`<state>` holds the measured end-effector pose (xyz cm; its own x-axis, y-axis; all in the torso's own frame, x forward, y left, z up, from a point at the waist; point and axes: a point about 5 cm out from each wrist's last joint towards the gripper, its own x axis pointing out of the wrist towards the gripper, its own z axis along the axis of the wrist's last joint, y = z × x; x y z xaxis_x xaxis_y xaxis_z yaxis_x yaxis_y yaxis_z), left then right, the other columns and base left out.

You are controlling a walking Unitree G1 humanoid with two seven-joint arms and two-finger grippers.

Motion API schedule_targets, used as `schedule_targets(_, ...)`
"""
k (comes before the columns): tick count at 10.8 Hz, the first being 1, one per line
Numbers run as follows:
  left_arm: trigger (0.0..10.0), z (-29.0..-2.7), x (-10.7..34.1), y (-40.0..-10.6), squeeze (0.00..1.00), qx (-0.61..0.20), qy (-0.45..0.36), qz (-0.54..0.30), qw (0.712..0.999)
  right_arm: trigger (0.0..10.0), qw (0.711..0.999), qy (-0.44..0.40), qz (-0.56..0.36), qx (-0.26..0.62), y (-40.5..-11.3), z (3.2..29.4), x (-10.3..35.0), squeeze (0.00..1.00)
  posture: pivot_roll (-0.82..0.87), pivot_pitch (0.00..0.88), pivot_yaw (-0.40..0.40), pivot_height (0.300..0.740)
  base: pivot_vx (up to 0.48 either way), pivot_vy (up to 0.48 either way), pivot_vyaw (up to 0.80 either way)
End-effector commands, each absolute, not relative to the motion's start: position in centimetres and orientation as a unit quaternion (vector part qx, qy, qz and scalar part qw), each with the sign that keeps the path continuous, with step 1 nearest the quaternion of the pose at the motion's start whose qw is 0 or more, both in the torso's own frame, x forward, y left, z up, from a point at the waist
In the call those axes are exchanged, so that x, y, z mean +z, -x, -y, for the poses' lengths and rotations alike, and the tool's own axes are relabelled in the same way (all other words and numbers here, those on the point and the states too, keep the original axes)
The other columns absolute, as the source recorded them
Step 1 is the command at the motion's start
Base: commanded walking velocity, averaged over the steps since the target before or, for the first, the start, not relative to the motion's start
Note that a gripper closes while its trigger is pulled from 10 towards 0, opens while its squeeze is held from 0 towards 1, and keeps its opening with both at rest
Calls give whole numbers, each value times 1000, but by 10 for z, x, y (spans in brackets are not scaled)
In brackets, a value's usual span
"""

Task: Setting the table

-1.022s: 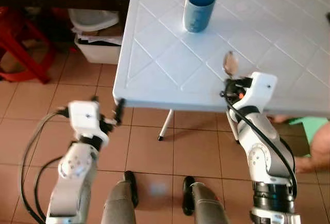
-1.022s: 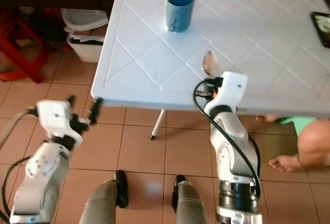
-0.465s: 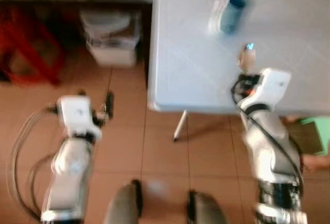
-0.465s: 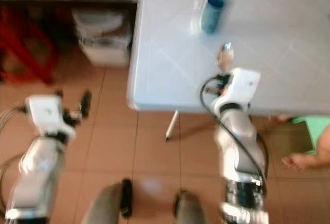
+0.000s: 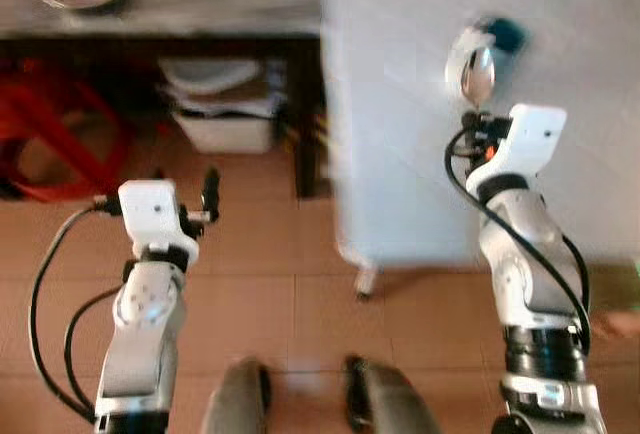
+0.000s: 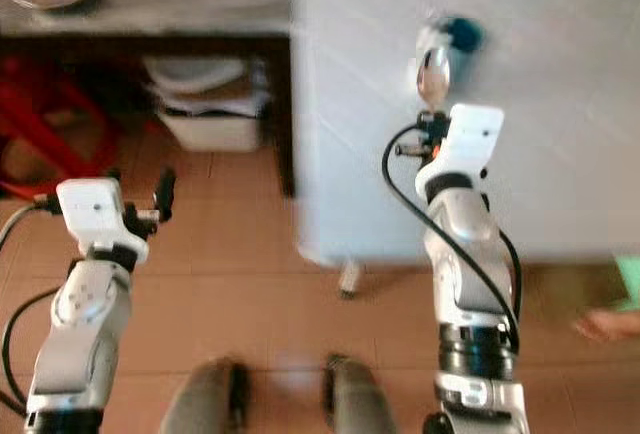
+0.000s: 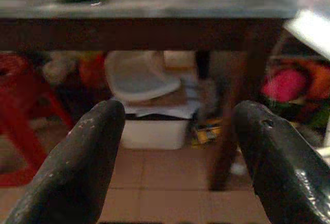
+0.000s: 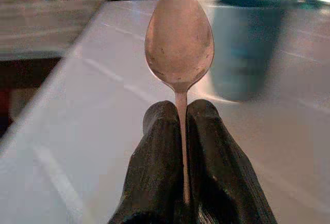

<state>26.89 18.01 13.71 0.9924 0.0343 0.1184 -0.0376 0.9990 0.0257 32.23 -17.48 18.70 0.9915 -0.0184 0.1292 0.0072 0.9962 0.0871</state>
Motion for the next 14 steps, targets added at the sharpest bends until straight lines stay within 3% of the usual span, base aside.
schedule_targets(1,10000,-188,129,-265,0,34,-21,42,998,10000,997,-42,63,7,-321,169,184,0,-39,246,-13,740,0,446,0)
schedule_targets(4,10000,-183,128,-265,0,26,-26,45,998,10000,997,-32,72,8,-320,169,186,0,-38,242,-12,740,0,440,0)
schedule_targets(7,10000,-182,131,-267,0,24,-28,54,998,10000,997,-21,78,9,-321,169,186,0,-36,243,-14,740,308,358,0)
schedule_targets(14,10000,-180,132,-268,0,19,-41,59,997,10000,996,-5,86,33,-321,163,187,0,-39,237,-12,740,477,0,0)
